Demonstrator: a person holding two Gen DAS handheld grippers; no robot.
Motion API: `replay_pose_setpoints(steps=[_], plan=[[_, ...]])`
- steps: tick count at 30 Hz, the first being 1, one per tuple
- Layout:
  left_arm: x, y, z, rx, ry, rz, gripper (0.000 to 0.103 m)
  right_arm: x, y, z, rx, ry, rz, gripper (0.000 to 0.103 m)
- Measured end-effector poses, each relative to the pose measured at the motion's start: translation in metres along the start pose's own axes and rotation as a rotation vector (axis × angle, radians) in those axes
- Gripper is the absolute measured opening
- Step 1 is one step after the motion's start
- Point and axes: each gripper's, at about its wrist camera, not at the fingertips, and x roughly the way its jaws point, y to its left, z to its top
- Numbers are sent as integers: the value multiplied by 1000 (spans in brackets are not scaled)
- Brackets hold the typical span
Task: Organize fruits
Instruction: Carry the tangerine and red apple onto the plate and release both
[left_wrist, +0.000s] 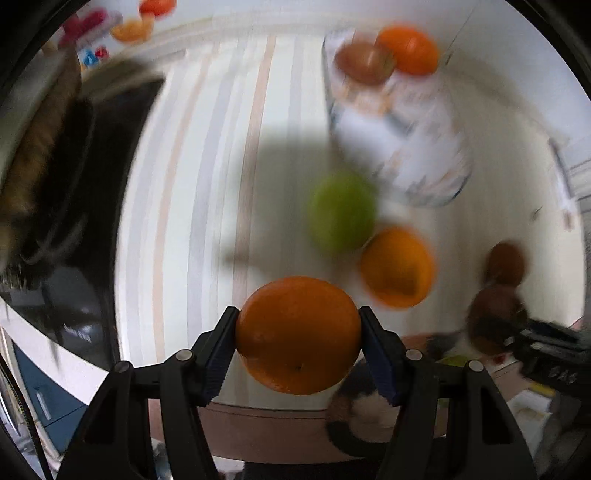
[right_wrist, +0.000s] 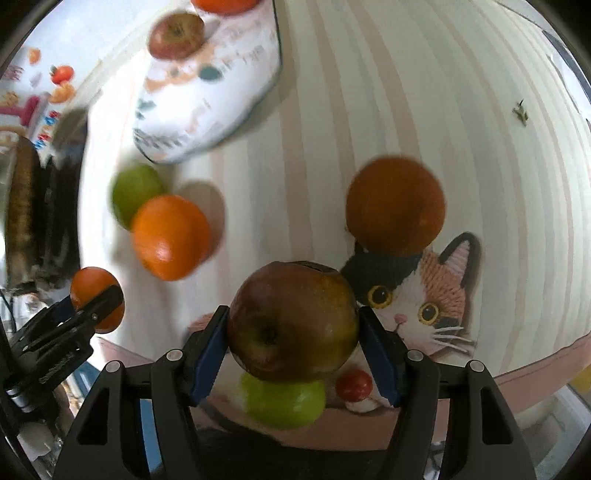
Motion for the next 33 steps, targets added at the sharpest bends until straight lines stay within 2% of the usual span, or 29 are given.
replay_pose_setpoints(steps=[4, 7, 10, 13, 15, 20, 25, 29, 30, 31, 32, 33], plan=[[-40, -8, 41, -10, -85, -66, 62, -43, 14, 22, -16, -72, 80, 70], [-47, -4, 88, -17, -98, -111, 62, -67, 30, 53, -66, -142, 107, 70], [-25, -2, 136, -54, -41, -163, 62, -67, 51, 95, -173, -199, 51, 70], [13, -2, 169, -109, 61, -203, 62, -45, 63, 135, -272, -189, -38, 70], [30, -3, 180, -120, 93, -189, 62, -32, 67, 158, -318, -177, -80, 70], [48, -6, 203, -127, 117, -170, 62, -8, 70, 192, -368, -138, -107, 70], [52, -13, 207, -117, 119, -151, 62, 10, 69, 207, -373, -116, -120, 70], [56, -10, 213, -107, 110, -112, 63, 17, 63, 218, -363, -85, -86, 72], [56, -10, 213, -94, 102, -102, 65, 12, 59, 218, -357, -95, -84, 75], [55, -10, 213, -90, 93, -92, 75, 11, 58, 219, -345, -95, -86, 91], [54, -10, 212, -90, 83, -88, 79, 10, 57, 220, -335, -93, -80, 101], [53, -10, 212, -88, 78, -83, 84, 9, 55, 221, -326, -89, -74, 101]])
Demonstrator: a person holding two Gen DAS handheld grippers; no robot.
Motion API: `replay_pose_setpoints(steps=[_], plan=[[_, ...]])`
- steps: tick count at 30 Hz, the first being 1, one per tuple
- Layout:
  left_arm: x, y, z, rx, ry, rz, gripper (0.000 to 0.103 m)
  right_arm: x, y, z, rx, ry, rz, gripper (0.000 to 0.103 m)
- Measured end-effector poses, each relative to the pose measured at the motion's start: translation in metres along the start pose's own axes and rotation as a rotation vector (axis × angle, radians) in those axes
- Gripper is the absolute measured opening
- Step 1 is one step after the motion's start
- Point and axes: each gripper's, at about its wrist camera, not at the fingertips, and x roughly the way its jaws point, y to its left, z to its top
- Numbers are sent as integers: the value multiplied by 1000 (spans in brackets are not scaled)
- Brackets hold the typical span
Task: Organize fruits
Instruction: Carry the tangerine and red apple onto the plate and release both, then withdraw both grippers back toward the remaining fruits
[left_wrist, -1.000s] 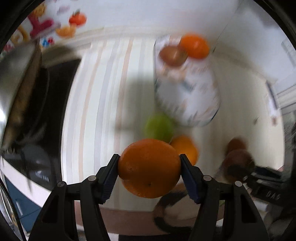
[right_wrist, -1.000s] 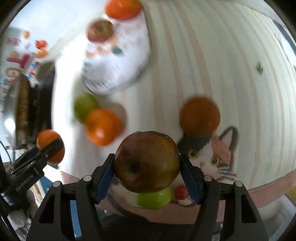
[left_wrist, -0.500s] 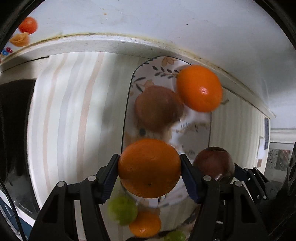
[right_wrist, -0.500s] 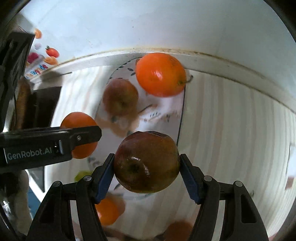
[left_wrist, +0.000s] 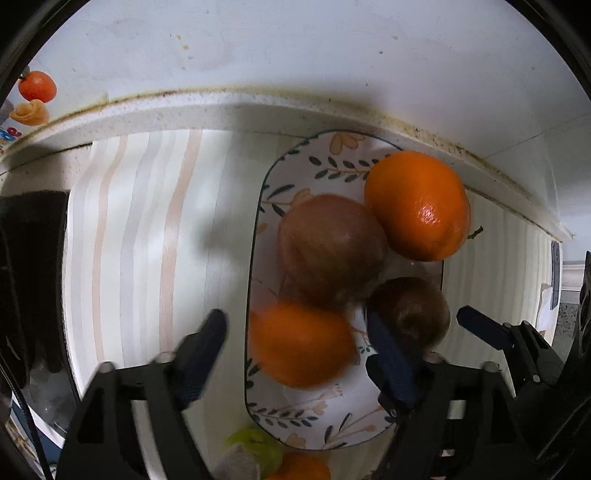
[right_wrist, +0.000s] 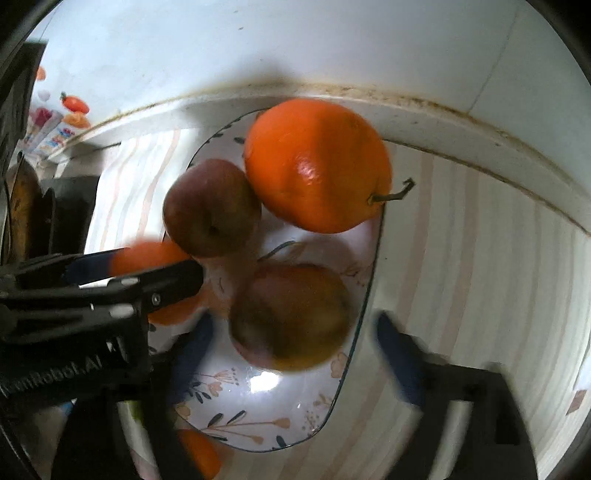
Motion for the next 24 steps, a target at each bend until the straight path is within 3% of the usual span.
replay_pose_setpoints(steps=[3, 13, 24], plan=[[-4, 0, -1, 5, -17, 17, 88, -1, -4, -1, 14, 12, -19, 102], [-24, -2, -12, 13, -44, 34, 89, -13, -14, -13, 66, 17, -40, 102], [-87, 8, -68, 56, -177, 109, 89, -66, -10, -56, 111, -41, -103, 102]])
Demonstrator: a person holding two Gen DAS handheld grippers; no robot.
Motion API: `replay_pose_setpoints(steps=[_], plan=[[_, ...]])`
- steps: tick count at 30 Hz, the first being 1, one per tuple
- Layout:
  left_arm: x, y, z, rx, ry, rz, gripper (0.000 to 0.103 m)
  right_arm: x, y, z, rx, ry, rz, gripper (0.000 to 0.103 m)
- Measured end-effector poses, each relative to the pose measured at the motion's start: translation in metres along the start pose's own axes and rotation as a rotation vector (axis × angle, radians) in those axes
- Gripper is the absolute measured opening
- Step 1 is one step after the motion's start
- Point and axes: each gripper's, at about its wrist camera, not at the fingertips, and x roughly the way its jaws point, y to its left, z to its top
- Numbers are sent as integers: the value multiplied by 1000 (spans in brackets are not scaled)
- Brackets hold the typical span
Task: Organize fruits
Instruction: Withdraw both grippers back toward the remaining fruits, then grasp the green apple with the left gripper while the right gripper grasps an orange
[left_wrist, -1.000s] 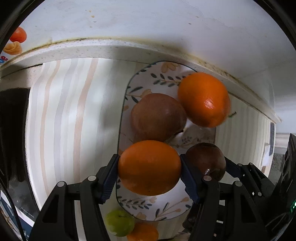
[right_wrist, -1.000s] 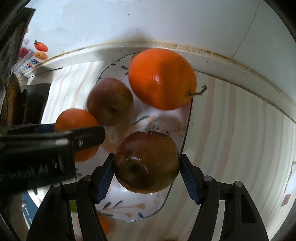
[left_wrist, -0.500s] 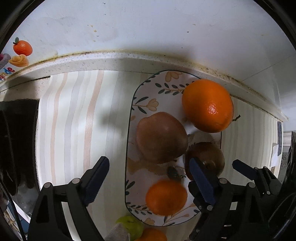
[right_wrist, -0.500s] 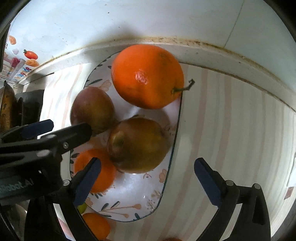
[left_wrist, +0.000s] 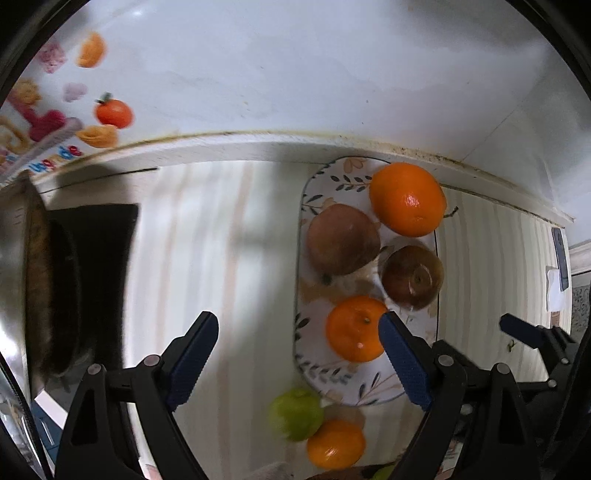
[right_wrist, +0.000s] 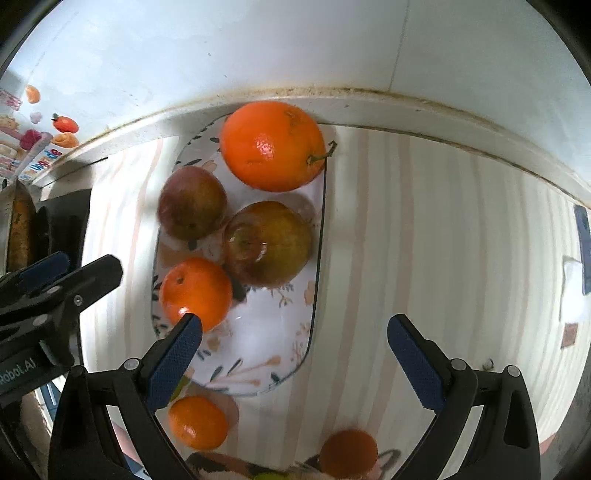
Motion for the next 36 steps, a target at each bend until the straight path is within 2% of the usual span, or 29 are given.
replay_pose_setpoints(steps=[14, 20, 25, 32, 36], plan=[[-75, 14, -59, 14, -162, 58, 89, -77, 33, -61, 28, -141, -9, 102], [-99, 16, -81, 12, -206, 34, 89, -111, 40, -87, 53, -203, 17, 102], [-117, 17, -104, 18, -240, 28, 89, -138, 45, -108, 52, -258, -1, 102], [-135, 20, -127, 11, -257, -5, 89, -159, 47, -135, 65, -282, 41, 102], [-130, 21, -137, 14, -246, -17, 89, -150, 39, -152, 108, -247, 88, 102]])
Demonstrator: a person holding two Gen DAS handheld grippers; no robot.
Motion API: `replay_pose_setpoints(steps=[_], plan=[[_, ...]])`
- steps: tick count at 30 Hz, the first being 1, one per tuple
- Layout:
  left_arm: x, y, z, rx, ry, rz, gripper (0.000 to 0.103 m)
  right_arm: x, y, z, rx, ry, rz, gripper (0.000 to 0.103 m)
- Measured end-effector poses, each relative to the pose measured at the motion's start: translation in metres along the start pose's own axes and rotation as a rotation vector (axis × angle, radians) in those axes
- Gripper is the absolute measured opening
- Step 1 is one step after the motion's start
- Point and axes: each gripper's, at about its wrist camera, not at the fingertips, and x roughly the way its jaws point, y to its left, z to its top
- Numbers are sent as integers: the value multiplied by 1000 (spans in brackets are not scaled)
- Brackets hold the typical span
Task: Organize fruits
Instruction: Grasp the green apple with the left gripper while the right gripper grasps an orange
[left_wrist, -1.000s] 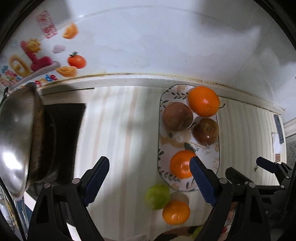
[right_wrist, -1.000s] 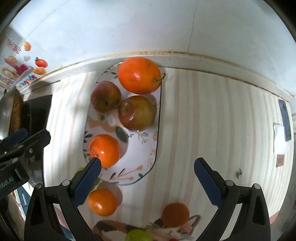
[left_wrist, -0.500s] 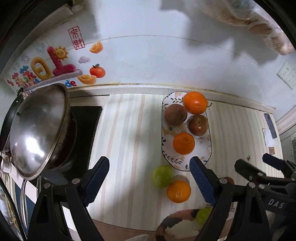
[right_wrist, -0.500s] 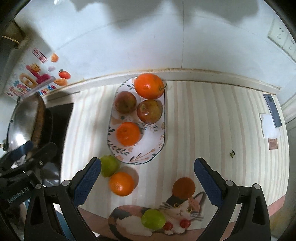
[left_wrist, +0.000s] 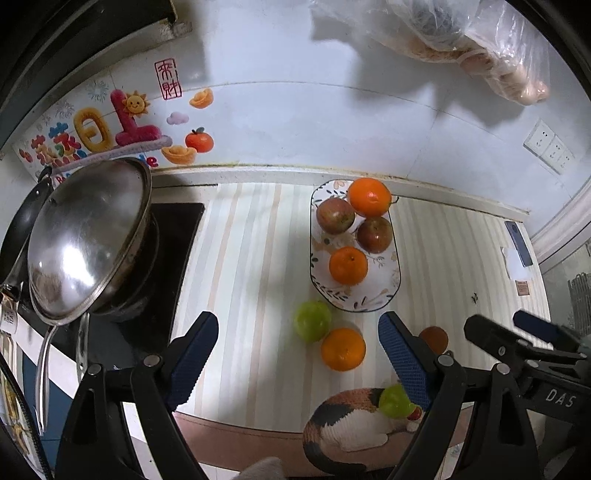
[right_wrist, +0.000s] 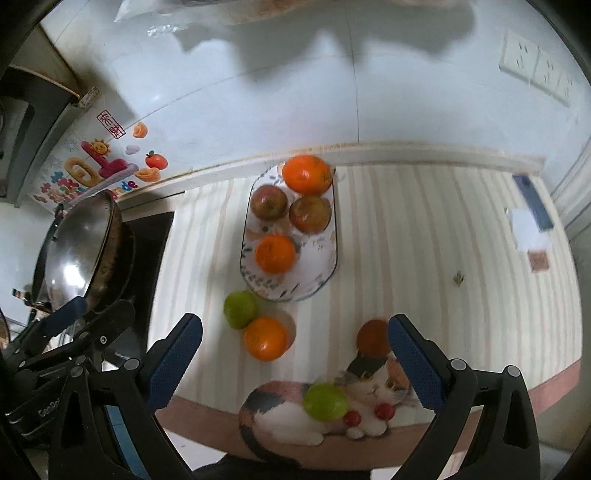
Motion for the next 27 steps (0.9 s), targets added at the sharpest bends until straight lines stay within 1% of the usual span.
replay_pose_setpoints(steps=[2, 6, 9, 12, 16, 20, 25, 26, 27], plan=[[11, 0, -5, 8, 33, 1, 92, 17, -10, -10, 31, 53, 2, 102], [49, -1, -20, 26, 130, 32, 92, 57, -32, -34, 90, 165, 12, 102], [77, 5, -27, 14, 208, 42, 92, 96, -49, -57, 136, 269, 19, 102], [101, 11, -26, 4, 266, 56, 92, 123, -63, -69, 198, 325, 59, 102], [133, 11, -16, -3, 324, 48, 92, 140, -77, -67, 256, 315, 57, 102], [178, 5, -1, -23, 400, -3, 92, 148, -83, -59, 269, 304, 50, 101], [221, -7, 6, -14, 479, -25, 92, 141, -97, -46, 306, 272, 47, 100], [228, -9, 6, -1, 484, -21, 92, 138, -102, -43, 318, 262, 45, 100], [232, -11, 7, 8, 481, -22, 89, 134, -107, -40, 332, 250, 38, 100]])
